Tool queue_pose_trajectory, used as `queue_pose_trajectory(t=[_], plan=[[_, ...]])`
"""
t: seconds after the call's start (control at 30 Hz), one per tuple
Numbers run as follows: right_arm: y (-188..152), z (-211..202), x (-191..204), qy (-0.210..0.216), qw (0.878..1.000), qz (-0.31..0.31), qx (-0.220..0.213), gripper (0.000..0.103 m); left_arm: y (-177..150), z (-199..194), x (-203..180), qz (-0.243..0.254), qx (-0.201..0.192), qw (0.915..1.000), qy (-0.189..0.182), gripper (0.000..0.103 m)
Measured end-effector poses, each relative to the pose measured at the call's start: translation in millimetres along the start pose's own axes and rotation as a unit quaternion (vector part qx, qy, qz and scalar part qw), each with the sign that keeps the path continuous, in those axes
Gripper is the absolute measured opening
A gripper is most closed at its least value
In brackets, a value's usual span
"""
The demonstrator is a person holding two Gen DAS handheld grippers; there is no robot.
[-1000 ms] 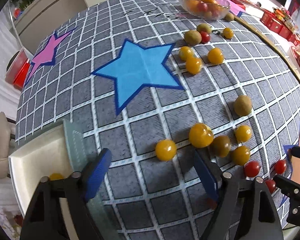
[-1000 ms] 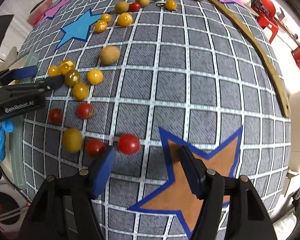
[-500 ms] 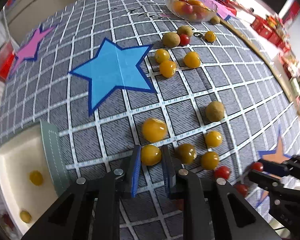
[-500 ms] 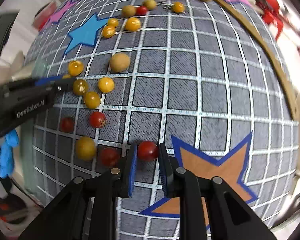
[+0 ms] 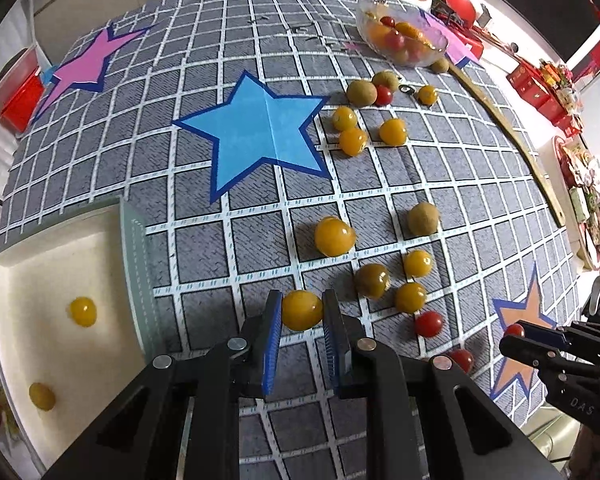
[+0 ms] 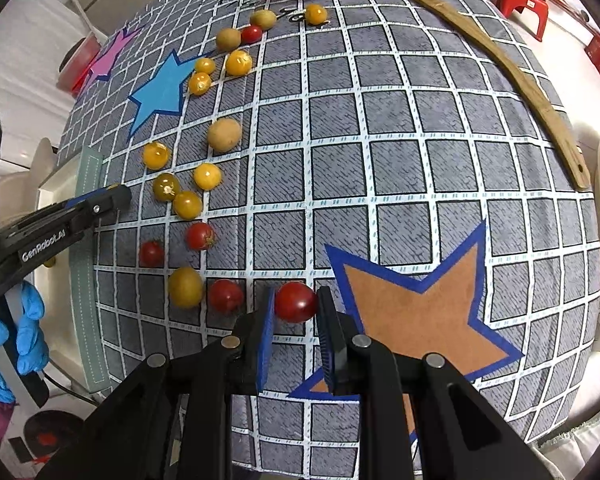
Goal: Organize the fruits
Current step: 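Carry both tomatoes into the white tray and open both tools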
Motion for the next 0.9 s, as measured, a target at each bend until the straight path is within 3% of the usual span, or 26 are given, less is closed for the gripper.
queue_pose_trajectory(t=[0.43, 0.9], plan=[[13, -20, 44, 0.008, 0.999, -0.041, -0.005, 0.022, -31, -43, 43, -0.049, -0.028, 0.9983, 0.016, 0.021], [22, -4, 182, 0.047, 0.986, -0.157, 0.011, 0.022, -94, -66, 155, -0.156, -0.035, 0.9847, 0.069, 0.021]])
Point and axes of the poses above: each gripper's, at about its wrist camera, not at the fingertips, and z roughly the way its jaws point, x to its left, y to its top, the point moved 8 cm from there along z, roughly the way its jaws point, and after that the axes turned 2 degrees about x, right-handed, at the moved point
